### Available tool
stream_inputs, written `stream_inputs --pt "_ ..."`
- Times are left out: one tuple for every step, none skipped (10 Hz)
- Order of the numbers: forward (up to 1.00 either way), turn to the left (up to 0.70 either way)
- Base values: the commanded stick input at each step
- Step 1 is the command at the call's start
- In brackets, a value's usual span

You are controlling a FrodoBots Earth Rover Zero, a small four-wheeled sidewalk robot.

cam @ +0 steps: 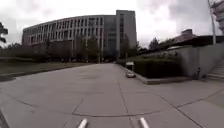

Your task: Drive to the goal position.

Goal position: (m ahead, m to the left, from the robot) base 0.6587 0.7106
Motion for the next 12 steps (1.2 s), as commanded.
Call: stream_inputs --pt "0.5 0.0" --pt "0.5 0.0" --pt "0.5 0.0" --pt "0.5 0.0" --pt "0.5 0.0" --pt "0.5 0.0" --pt "0.5 0.0" --pt "0.5 0.0" --pt "0.5 0.0" --pt "0.5 0.0" --pt "0.5 0.39" --pt "0.5 0.5"
